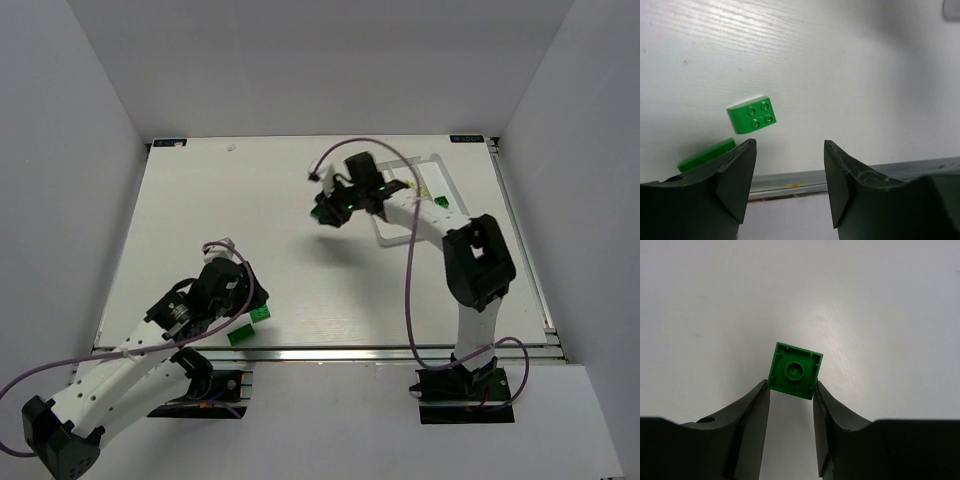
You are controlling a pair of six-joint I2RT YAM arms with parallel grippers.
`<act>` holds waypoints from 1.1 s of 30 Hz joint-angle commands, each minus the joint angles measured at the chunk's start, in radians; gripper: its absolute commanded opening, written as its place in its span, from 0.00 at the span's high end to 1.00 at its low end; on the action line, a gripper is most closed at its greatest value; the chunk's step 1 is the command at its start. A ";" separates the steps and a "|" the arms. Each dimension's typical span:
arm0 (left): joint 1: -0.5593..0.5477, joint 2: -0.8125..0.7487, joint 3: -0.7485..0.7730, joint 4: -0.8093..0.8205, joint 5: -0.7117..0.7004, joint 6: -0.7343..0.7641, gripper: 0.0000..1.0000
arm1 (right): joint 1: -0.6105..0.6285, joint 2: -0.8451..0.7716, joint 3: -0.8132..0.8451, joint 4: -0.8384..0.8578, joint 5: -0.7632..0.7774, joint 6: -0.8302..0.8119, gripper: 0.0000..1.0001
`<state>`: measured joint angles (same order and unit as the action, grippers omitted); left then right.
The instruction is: Sort the legos into containers by color
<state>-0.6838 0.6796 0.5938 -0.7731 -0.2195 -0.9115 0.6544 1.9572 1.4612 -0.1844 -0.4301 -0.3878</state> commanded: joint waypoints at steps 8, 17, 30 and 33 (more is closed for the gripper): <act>-0.005 0.328 0.176 0.101 0.100 0.462 0.32 | -0.424 -0.070 0.067 -0.265 0.145 -0.149 0.87; -0.005 0.469 0.219 0.107 0.134 0.523 0.30 | -0.647 0.063 0.251 -0.359 0.208 -0.154 0.86; -0.005 0.541 0.227 0.078 0.114 0.499 0.22 | -0.734 0.307 0.511 -0.424 0.264 -0.175 0.45; -0.005 0.589 0.250 0.057 0.109 0.499 0.21 | -0.742 0.312 0.527 -0.429 0.251 -0.168 0.31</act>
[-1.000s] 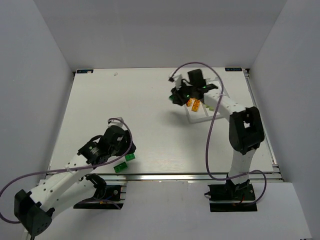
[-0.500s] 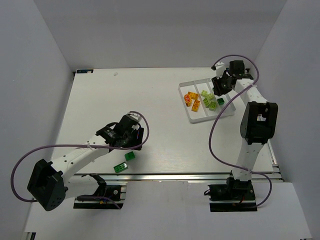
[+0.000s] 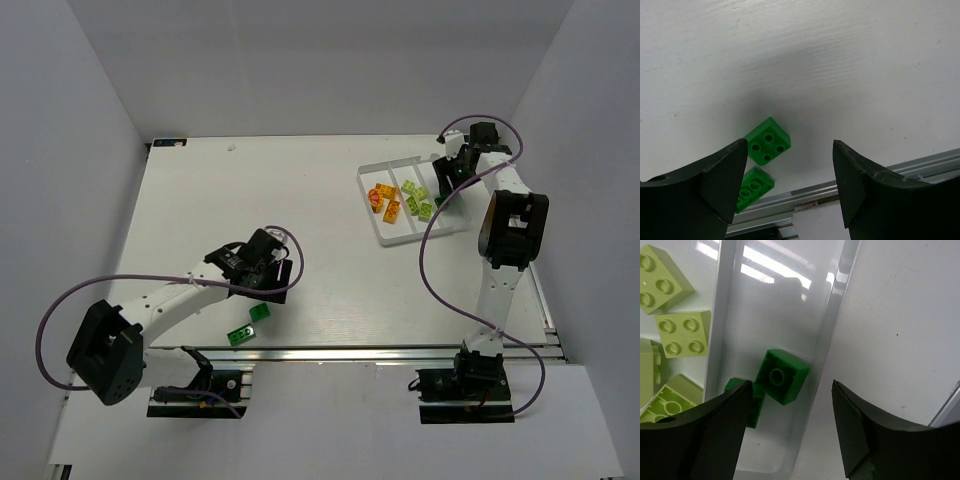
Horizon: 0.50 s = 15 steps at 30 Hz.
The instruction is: Sort the legos into containers by color
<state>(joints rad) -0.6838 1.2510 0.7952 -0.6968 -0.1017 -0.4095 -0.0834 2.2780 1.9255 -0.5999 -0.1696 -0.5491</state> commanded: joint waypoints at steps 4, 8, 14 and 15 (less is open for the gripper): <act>-0.005 0.105 0.105 -0.062 -0.007 0.018 0.21 | -0.015 -0.047 0.052 -0.015 -0.059 0.015 0.27; -0.005 0.189 0.191 -0.157 0.057 0.101 0.22 | -0.026 -0.132 0.010 -0.009 -0.129 0.038 0.26; -0.005 0.310 0.288 -0.362 0.034 0.161 0.21 | -0.039 -0.231 -0.072 0.006 -0.248 0.075 0.14; -0.005 0.320 0.288 -0.383 0.028 0.156 0.21 | -0.039 -0.241 -0.080 0.011 -0.261 0.081 0.14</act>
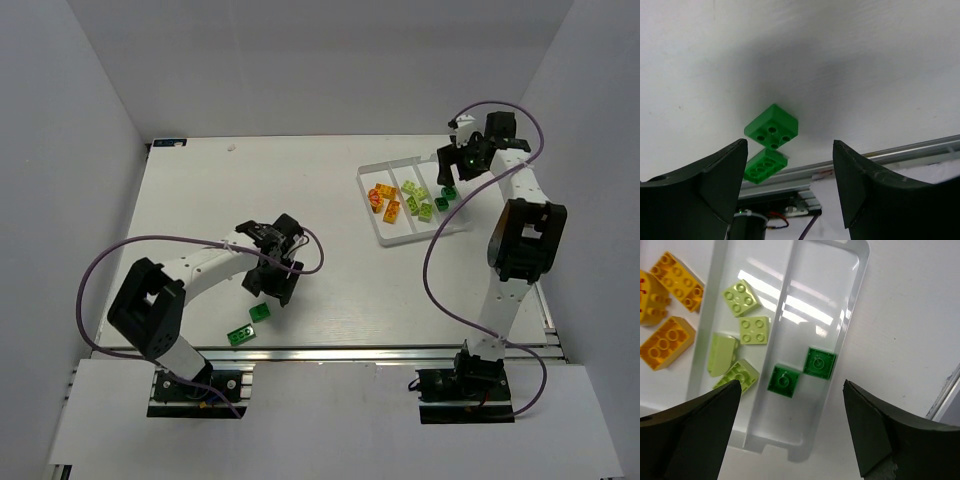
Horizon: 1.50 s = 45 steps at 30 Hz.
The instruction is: Sort the legos into containers by color
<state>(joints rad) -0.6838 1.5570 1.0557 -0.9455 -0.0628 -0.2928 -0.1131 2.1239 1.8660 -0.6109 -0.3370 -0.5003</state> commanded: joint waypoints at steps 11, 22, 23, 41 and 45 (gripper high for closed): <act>-0.005 0.117 -0.034 -0.101 -0.005 0.040 0.21 | -0.010 -0.168 -0.059 0.026 -0.191 0.063 0.11; -0.005 0.279 0.073 -0.068 -0.060 0.084 0.21 | -0.010 -0.237 -0.168 0.069 -0.226 0.071 0.11; 0.004 0.290 0.078 -0.073 -0.058 0.089 0.22 | -0.008 -0.240 -0.171 0.069 -0.229 0.071 0.11; 0.004 0.288 0.006 -0.019 0.060 -0.014 0.67 | -0.017 -0.274 -0.208 0.097 -0.278 0.082 0.11; 0.004 0.267 0.015 0.016 0.093 -0.049 0.73 | -0.010 -0.289 -0.206 0.071 -0.290 0.047 0.11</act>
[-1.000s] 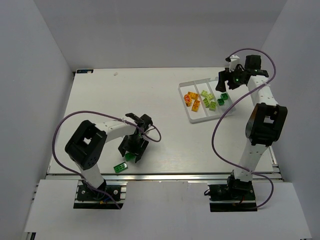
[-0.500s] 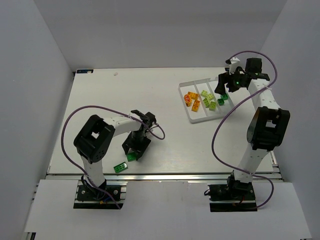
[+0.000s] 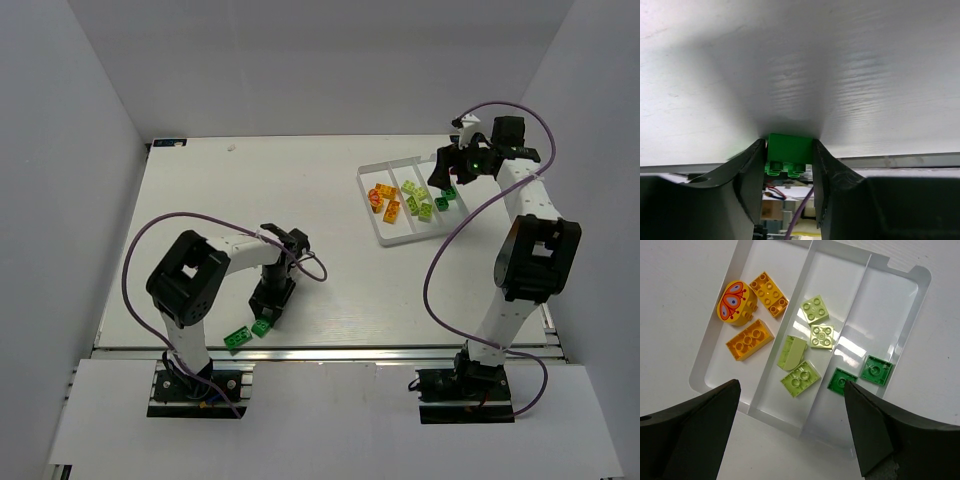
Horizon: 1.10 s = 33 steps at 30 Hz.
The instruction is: Sort the legos into containers by color
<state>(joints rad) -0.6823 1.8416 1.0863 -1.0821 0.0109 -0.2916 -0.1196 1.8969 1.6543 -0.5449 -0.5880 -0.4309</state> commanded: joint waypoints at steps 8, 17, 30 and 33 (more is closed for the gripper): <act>0.021 -0.035 0.231 0.232 0.027 -0.087 0.85 | 0.029 -0.128 -0.062 -0.136 -0.299 -0.202 0.11; 0.101 -0.085 0.382 0.654 0.263 -0.401 0.99 | 0.147 -0.280 -0.327 -0.175 -0.520 -0.327 0.14; 0.132 -0.064 0.314 1.062 0.385 -1.006 0.99 | 0.374 -0.314 -0.440 0.411 -0.268 0.144 0.18; 0.132 -0.042 0.348 1.068 0.397 -1.023 0.99 | 0.409 -0.269 -0.387 0.460 -0.194 0.254 0.15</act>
<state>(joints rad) -0.5556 1.8118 1.4059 -0.1066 0.3679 -1.2167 0.2714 1.6001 1.1938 -0.2310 -0.8551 -0.3264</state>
